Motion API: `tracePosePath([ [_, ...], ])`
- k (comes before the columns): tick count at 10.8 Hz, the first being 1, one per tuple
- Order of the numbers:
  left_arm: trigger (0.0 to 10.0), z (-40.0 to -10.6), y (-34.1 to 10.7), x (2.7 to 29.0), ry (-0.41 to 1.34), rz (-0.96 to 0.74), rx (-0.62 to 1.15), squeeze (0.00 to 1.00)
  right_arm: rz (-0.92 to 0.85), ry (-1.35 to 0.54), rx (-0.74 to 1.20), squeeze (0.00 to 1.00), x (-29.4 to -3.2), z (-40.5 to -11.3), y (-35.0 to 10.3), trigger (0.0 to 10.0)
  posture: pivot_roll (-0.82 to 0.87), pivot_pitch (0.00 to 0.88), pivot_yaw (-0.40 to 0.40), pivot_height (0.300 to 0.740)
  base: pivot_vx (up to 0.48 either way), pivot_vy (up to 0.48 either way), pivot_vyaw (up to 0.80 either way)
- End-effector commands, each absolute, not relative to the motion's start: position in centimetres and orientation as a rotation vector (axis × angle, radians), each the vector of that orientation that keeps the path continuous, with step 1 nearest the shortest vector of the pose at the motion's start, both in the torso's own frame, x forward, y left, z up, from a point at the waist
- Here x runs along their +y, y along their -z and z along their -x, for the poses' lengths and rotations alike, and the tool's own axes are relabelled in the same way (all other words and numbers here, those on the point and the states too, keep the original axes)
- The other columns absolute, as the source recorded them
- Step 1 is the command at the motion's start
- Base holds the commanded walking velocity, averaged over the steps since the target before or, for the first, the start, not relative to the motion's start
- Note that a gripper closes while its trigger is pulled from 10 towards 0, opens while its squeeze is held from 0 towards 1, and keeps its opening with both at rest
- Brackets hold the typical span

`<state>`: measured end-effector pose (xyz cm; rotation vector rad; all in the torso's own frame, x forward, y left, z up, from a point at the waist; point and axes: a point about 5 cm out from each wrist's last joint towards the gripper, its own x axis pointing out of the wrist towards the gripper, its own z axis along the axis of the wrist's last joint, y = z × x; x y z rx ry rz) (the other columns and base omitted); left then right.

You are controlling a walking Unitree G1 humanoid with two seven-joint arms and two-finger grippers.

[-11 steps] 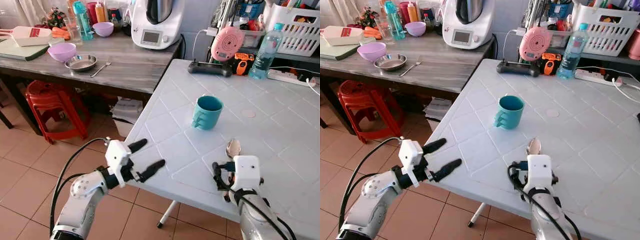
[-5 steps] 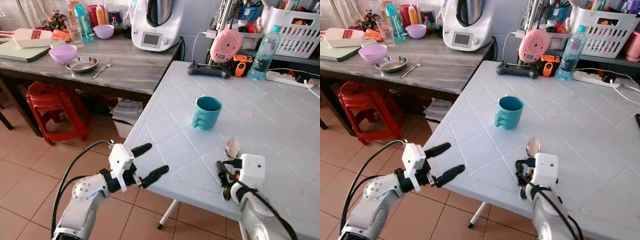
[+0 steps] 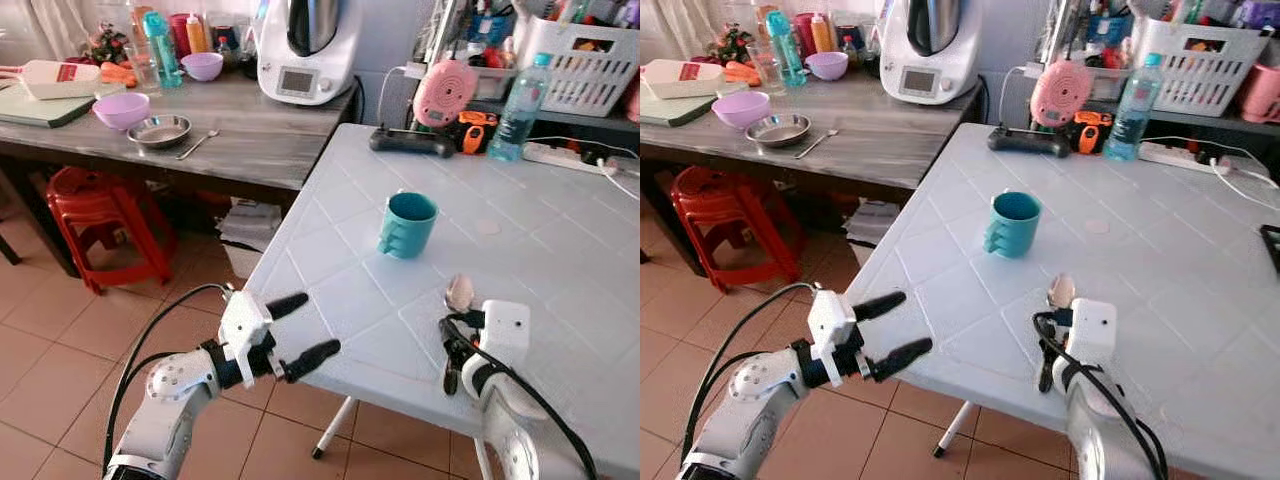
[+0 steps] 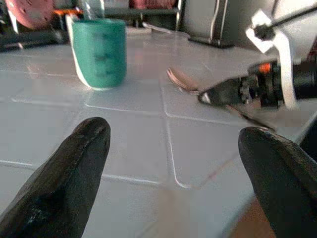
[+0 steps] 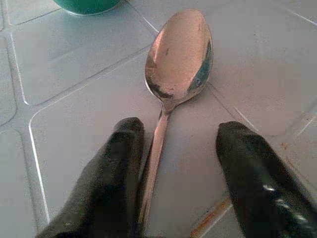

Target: Setting the table

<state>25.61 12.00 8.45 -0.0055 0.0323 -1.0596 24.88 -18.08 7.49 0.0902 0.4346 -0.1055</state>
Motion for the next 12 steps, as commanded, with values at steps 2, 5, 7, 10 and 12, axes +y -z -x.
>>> tracePosePath([
  [2, 10.0, -26.3, -8.4, 12.4, 1.073, -0.058, 0.05, 0.0, -0.105, 0.07, 0.505, 0.0, -17.5, -24.9, -6.4, 0.0, -0.05, 0.007, 0.016, 0.74, 0.0, 0.0, 0.0],
  [5, 10.0, -26.6, -8.3, 12.7, 1.055, -0.074, 0.055, 0.0, -0.102, 0.063, 0.517, 0.0, -17.4, -24.9, -6.1, 0.0, -0.04, 0.008, 0.021, 0.74, 0.0, 0.0, 0.0],
  [7, 10.0, -26.6, -8.3, 12.7, 1.061, -0.078, 0.054, 0.0, -0.105, 0.065, 0.52, 0.0, -17.6, -24.9, -5.9, 0.0, -0.04, 0.009, 0.023, 0.74, 0.0, 0.0, 0.0],
  [10, 10.0, -26.6, -8.3, 12.7, 1.078, -0.096, 0.054, 0.0, -0.115, 0.073, 0.529, 0.0, -17.6, -24.9, -5.5, 0.0, -0.04, 0.013, 0.026, 0.74, 0.0, 0.0, 0.0],
  [12, 10.0, -26.7, -8.4, 12.6, 1.075, -0.097, 0.049, 0.0, -0.131, 0.074, 0.528, 0.0, -17.4, -24.9, -5.5, 0.0, -0.04, 0.012, 0.027, 0.74, 0.0, 0.0, 0.0],
])
